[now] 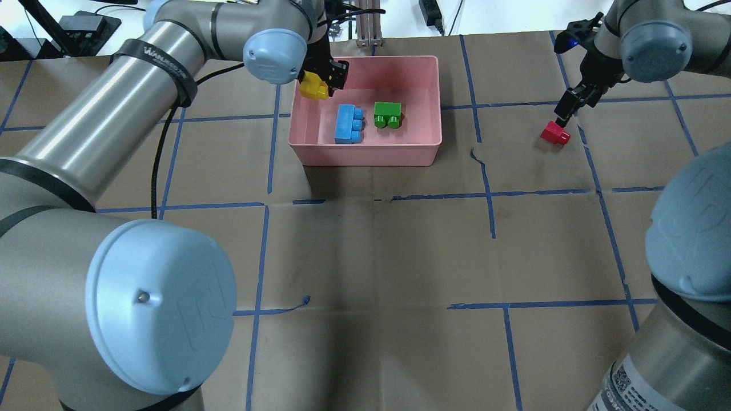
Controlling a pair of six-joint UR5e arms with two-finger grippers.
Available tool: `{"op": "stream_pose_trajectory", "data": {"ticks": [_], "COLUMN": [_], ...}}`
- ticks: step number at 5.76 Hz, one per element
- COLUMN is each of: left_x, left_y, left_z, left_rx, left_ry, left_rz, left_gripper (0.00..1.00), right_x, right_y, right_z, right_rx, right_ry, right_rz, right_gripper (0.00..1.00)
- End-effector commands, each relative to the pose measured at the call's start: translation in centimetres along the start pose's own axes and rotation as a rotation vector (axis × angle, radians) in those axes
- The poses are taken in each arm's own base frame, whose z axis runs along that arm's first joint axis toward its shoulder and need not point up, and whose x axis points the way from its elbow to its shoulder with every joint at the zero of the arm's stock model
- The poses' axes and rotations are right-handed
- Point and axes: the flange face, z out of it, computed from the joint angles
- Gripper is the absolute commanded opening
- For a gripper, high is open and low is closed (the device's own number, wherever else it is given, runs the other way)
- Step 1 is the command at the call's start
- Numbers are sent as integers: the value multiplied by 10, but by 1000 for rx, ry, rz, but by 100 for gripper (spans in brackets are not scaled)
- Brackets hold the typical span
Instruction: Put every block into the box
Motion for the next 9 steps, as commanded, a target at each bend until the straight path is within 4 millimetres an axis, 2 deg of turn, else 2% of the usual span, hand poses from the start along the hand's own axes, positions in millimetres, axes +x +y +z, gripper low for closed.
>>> {"op": "stream_pose_trajectory", "data": {"ticks": [1,2,3,4,5,6,7,8,9], "left_x": [28,23,7,-17,-41,-50,-62,-77,-83], "left_y": [0,5,12,33,61,89,121,147,159], "left_z": [28,15,-6,-42,-80,-110,-130,-151,-172], "left_rx": [-35,-37,-66,-133,-158,-145,-143,-127,-99], "left_ry": [0,0,1,-1,1,2,0,-1,-4], "left_rz": [13,7,-11,-37,-69,-87,-107,-139,-154], "left_gripper": [99,100,100,100,100,100,100,100,100], "right_x": [5,5,6,8,9,10,10,16,20], "right_y": [-4,-4,-6,-6,-7,-7,-8,-13,-17], "right_z": [40,52,63,62,60,57,54,35,-5], "right_rx": [-11,-22,-33,-33,-32,-29,-26,-2,35], "right_ry": [-10,-25,-34,-26,-21,-15,-11,14,53], "right_rz": [-14,-15,-13,0,1,3,6,12,78], "right_gripper": [100,99,92,60,35,19,13,10,10]}}
